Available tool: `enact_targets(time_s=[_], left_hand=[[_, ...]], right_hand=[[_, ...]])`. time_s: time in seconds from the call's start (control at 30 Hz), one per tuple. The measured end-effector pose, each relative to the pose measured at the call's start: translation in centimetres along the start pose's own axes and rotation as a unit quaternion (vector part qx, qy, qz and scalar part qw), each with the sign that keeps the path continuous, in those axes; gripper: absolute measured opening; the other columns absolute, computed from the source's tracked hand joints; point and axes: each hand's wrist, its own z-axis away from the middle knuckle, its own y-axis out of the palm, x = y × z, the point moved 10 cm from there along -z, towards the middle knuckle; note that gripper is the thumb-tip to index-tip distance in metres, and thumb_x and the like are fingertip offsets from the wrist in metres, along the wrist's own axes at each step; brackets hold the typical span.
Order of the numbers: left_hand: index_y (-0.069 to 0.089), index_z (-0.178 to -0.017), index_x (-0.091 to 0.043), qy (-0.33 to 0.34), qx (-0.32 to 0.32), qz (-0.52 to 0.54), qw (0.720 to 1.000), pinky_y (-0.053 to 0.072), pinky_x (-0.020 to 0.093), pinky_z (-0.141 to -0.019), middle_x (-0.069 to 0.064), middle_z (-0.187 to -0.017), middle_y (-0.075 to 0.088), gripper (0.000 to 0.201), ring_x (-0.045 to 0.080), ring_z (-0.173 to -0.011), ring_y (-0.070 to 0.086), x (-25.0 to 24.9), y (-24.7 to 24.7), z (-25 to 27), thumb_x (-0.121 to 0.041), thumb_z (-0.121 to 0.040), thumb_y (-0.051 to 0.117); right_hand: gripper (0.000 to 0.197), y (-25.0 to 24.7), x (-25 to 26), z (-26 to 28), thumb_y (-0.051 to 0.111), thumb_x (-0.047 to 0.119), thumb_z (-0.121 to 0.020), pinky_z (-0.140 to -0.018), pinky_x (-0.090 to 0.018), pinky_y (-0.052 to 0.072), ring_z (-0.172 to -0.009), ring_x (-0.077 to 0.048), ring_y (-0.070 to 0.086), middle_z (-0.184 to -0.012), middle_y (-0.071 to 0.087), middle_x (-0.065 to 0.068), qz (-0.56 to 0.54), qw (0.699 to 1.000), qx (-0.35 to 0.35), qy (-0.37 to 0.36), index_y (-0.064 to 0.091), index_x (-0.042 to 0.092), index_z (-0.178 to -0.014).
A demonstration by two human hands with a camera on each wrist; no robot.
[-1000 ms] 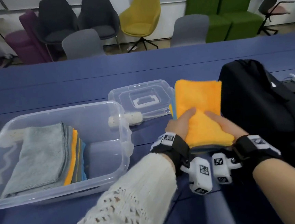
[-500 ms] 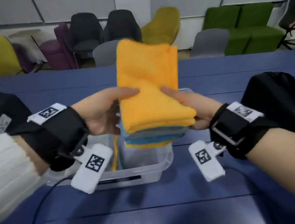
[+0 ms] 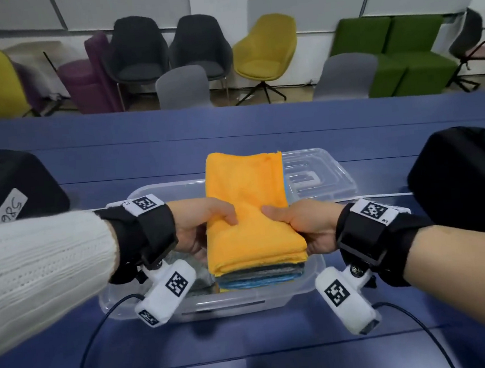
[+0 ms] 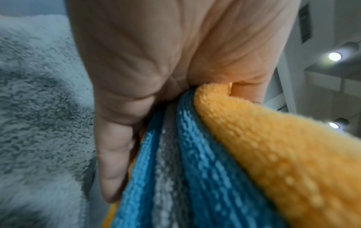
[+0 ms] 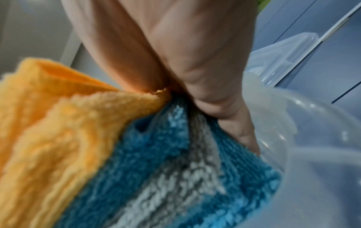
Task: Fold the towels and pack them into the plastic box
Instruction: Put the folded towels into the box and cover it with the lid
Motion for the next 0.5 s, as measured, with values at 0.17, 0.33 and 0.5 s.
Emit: enact_targets(time_s=[0.17, 0.33, 0.5], left_hand=[[0.051, -0.125, -0.011, -0.023, 0.04, 0.007, 0.999, 0.041, 0.058, -0.102, 0.015, -0.128, 0.06, 0.069, 0.037, -0.115, 0.059, 0.8, 0.4, -1.9, -0.013, -0.058, 0.07], [0.055, -0.122, -0.013, -0.057, 0.086, -0.064, 0.993, 0.049, 0.057, -0.092, 0.011, -0.122, 0.064, 0.055, 0.031, -0.109, 0.063, 2.5, 1.0, -3.2, -0.017, -0.071, 0.075], [0.062, -0.118, -0.007, -0.066, 0.059, -0.141, 0.986, 0.055, 0.039, -0.08, 0.01, -0.117, 0.066, 0.041, 0.022, -0.09, 0.065, 2.2, -0.1, -4.3, -0.018, -0.08, 0.074]], right_hand=[[0.038, 0.0, -0.8, -0.6, 0.054, 0.043, -0.093, -0.1, -0.059, 0.043, -0.103, -0.033, 0.064, -0.106, 0.069, -0.014, 0.01, 0.999, -0.002, 0.041, 0.057, 0.008, -0.108], [0.066, -1.4, -1.1, -1.7, 0.058, 0.052, -0.088, -0.108, -0.058, 0.034, -0.125, -0.032, 0.05, -0.138, 0.051, -0.013, 0.048, 0.996, -0.044, 0.055, 0.042, 0.013, -0.139], [0.083, -2.8, 0.0, -1.6, 0.065, 0.033, -0.089, -0.113, -0.05, 0.023, -0.146, -0.032, 0.014, -0.16, 0.011, -0.012, 0.066, 0.996, -0.052, 0.027, 0.014, 0.01, -0.151]])
